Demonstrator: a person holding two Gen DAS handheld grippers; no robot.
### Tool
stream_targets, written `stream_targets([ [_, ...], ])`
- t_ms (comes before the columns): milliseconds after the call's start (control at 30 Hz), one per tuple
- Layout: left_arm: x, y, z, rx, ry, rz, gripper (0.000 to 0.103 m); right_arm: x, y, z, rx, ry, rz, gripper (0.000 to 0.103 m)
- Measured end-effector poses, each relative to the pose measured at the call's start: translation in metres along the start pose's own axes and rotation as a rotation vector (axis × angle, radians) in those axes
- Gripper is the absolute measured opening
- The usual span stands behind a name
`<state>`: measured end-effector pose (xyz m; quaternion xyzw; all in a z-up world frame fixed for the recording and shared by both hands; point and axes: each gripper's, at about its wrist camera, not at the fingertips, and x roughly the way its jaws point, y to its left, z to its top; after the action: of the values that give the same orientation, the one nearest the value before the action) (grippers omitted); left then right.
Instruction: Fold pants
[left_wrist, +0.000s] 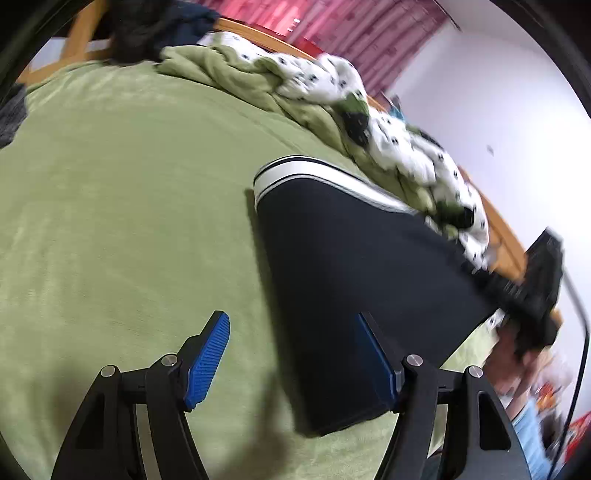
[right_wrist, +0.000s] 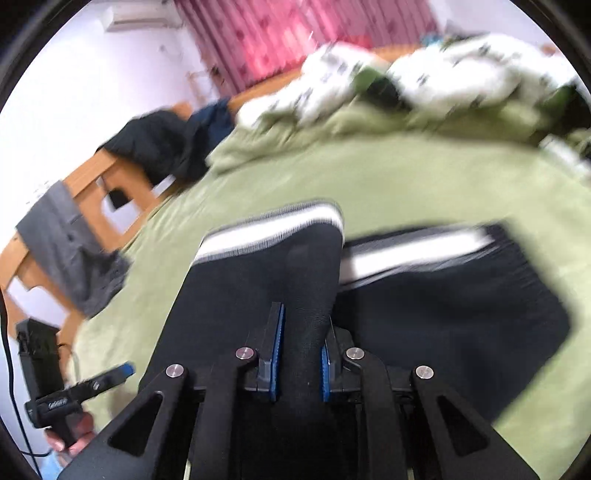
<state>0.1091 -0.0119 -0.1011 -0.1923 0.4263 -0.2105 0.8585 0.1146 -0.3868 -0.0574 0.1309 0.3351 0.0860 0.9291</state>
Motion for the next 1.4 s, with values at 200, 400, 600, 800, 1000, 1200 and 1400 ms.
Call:
stream_targets([
  [200,0.023,-0.040,-0.027,0.125,0.097,-0.043,0.068,-0.031,-0.092,0.002,0.021,-0.046,-0.245,0.015],
  [400,0.030,-0.079,-0.053,0.312,0.249,-0.130,0.068,-0.006,-0.147,-0.030,0.142,0.072,-0.265,0.019],
  [600,0.056,-0.119,-0.086,0.532,0.269,0.113,0.068,-0.035,-0.136,-0.032,0.125,0.032,-0.307,0.023],
  [800,0.067,-0.137,-0.079,0.577,0.175,0.203,0.014,-0.029,-0.139,-0.049,0.082,0.107,-0.344,0.023],
  [1000,0.058,-0.103,-0.071,0.358,0.147,0.176,0.014,-0.027,-0.137,-0.058,0.073,0.128,-0.330,0.028],
  [1200,0.023,-0.088,-0.079,0.300,0.203,0.017,0.061,-0.040,-0.137,-0.047,0.069,0.114,-0.294,0.048],
  [1400,-0.005,-0.086,-0.044,0.213,0.091,-0.003,0.071,-0.031,-0.139,-0.010,0.054,0.077,-0.260,0.060],
])
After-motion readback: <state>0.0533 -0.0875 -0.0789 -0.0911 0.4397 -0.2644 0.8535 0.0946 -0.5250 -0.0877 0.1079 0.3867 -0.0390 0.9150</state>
